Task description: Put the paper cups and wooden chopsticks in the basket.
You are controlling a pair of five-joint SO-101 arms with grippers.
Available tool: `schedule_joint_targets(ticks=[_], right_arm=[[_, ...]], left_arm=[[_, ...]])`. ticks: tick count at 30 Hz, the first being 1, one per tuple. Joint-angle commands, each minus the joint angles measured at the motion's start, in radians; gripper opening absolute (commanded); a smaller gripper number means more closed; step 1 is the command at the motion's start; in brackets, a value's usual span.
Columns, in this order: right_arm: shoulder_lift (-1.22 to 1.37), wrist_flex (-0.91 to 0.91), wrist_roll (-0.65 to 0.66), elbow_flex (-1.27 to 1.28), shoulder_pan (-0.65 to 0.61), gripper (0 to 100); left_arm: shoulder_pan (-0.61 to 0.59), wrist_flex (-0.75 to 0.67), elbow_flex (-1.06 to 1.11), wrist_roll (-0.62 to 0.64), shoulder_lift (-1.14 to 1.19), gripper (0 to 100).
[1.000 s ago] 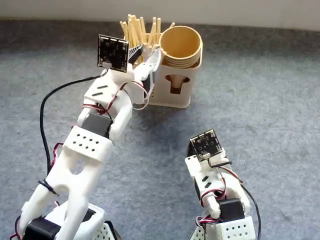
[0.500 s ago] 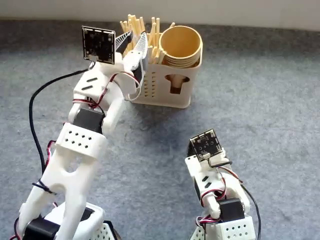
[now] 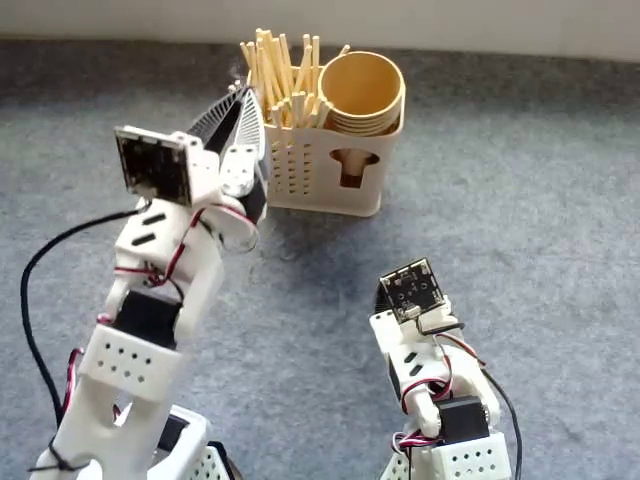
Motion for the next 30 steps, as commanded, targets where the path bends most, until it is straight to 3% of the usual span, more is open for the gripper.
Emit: schedule_joint_targets(ticks=[1, 10, 15, 23, 30], right_arm=[[-0.012, -0.03, 0.011, 0.076, -0.007, 0.6], [-0.012, -0.024, 0.005, 0.071, 0.001, 0.6], [-0.012, -0.024, -0.028, 0.067, 0.117, 0.5], [-0.013, 0.03, -0.143, -0.024, 0.193, 0.5], [-0.013, 0.062, -0.147, -0.033, 0.193, 0.5]], left_arm=[[0.015, -0.015, 0.067, -0.006, -0.107, 0], [0.013, -0.015, 0.344, -0.005, -0.346, 1], [0.012, -0.015, 0.496, -0.006, -0.496, 1], [0.008, -0.015, 0.769, -0.006, -0.743, 1], [-0.099, 0.04, 0.839, 0.0, -0.868, 1]])
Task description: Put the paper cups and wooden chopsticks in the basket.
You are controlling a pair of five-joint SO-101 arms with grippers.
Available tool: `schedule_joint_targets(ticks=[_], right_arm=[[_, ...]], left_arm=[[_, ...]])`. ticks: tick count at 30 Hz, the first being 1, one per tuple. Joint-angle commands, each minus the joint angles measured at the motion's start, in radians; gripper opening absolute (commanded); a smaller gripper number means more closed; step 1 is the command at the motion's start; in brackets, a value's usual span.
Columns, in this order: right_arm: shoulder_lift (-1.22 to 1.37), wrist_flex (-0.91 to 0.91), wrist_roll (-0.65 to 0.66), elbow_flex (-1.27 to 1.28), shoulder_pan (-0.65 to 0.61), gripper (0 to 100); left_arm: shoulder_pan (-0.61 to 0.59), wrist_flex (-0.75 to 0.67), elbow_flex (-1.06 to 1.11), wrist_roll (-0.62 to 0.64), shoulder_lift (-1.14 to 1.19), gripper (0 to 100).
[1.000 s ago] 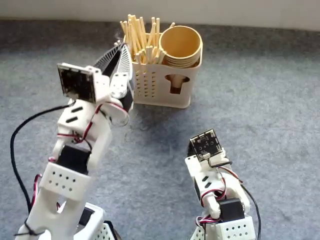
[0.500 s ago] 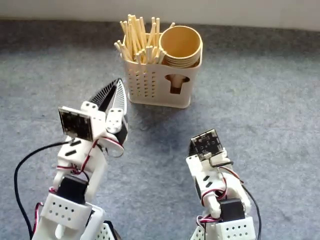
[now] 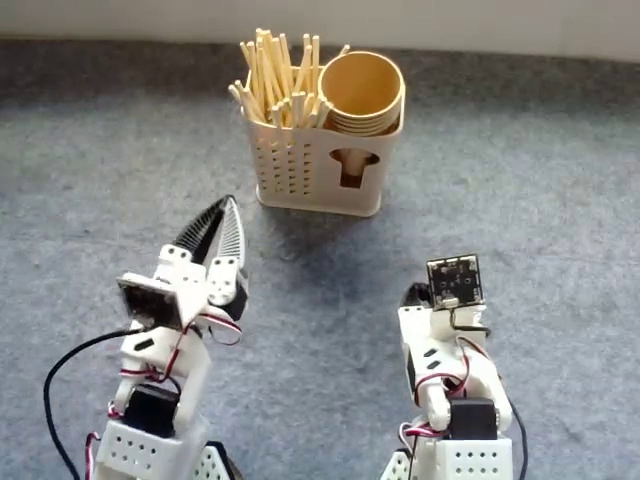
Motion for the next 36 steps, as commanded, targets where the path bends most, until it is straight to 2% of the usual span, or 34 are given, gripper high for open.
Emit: schedule_joint_targets(ticks=[1, 6, 10, 16, 19, 21, 23, 28, 32, 36], right_arm=[[-0.013, 0.004, -0.012, -0.028, 0.012, 0.5], [-0.013, 0.047, -0.014, -0.058, 0.012, 0.5], [-0.013, 0.145, -0.087, -0.162, 0.012, 0.5], [-0.015, 0.245, -0.092, -0.289, 0.01, 0.5], [-0.015, 0.26, -0.089, -0.378, -0.005, 0.5], [-0.015, 0.257, -0.051, -0.415, -0.002, 0.5], [-0.015, 0.26, 0.046, -0.418, -0.005, 0.5], [-0.013, 0.294, 0.236, -0.294, -0.002, 0.5], [-0.013, 0.168, 0.264, -0.087, 0.041, 0.6], [-0.005, 0.002, 0.261, 0.12, 0.116, 0.6]], left_arm=[[-0.054, 0.031, 0.019, 0.0, -0.022, 1], [-0.099, 0.15, 0.021, 0.0, -0.018, 1], [-0.104, 0.305, 0.021, 0.0, -0.018, 1], [-0.105, 0.548, 0.021, 0.0, -0.018, 1], [-0.127, 0.624, 0.021, 0.002, -0.018, 1], [-0.154, 0.664, 0.021, 0.0, -0.018, 1], [-0.186, 0.671, 0.021, 0.0, -0.018, 1], [-0.2, 0.695, 0.021, 0.0, -0.01, 1], [-0.197, 0.821, 0.021, -0.003, -0.015, 1], [-0.197, 0.881, 0.021, -0.005, -0.016, 1]])
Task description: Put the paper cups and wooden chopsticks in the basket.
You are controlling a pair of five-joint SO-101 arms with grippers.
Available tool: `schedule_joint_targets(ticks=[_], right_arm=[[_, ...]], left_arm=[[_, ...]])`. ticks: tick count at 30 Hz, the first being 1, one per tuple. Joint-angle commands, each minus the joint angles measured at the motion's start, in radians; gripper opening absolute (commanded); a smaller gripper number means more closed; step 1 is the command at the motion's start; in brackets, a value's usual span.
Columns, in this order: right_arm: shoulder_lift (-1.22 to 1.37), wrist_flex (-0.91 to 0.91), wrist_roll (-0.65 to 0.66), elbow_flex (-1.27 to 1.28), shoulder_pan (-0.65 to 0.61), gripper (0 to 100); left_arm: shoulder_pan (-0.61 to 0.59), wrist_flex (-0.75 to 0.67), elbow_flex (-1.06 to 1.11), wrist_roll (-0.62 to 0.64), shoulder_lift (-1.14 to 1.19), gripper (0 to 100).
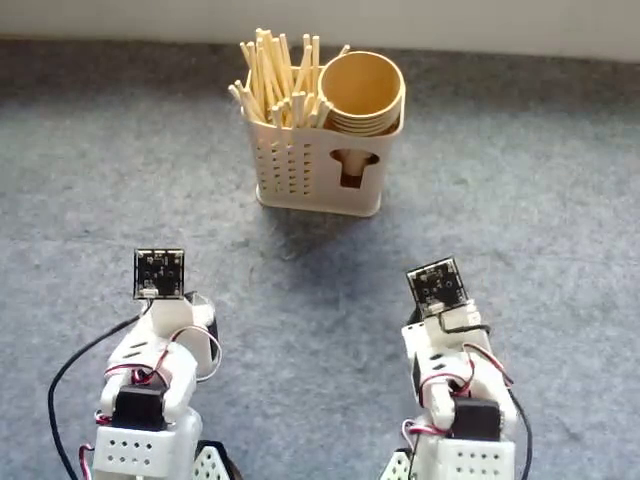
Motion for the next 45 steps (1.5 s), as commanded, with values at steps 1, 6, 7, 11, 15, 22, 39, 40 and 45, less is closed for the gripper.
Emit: schedule_joint_targets(ticks=[1, 6, 7, 11, 15, 22, 39, 40, 45], right_arm=[[-0.01, -0.094, 0.011, 0.166, 0.059, 0.6], [-0.012, -0.033, -0.196, 0.156, 0.065, 0.6], [-0.012, -0.021, -0.241, 0.156, 0.065, 0.6], [-0.01, 0.047, -0.41, 0.156, 0.062, 0.5], [-0.008, 0.139, -0.52, 0.156, 0.065, 0.5], [-0.012, 0.242, -0.525, 0.147, 0.068, 0.5], [-0.012, 0.242, -0.522, 0.147, 0.068, 0.5], [-0.012, 0.242, -0.522, 0.147, 0.068, 0.5], [-0.012, 0.242, -0.522, 0.147, 0.068, 0.5]], left_arm=[[-0.008, 0.031, 0.019, -0.005, -0.012, 1], [-0.013, 0.032, 0.019, -0.005, -0.007, 1], [-0.013, 0.032, 0.019, -0.005, -0.007, 1], [-0.013, 0.032, 0.019, -0.005, -0.005, 1], [-0.013, 0.032, 0.019, -0.005, -0.005, 1], [-0.013, 0.138, 0.019, -0.009, -0.01, 1], [-0.008, 0.245, 0.019, -0.16, -0.008, 1], [-0.007, 0.245, 0.019, -0.16, -0.008, 1], [-0.013, 0.247, 0.019, -0.16, -0.01, 1]])
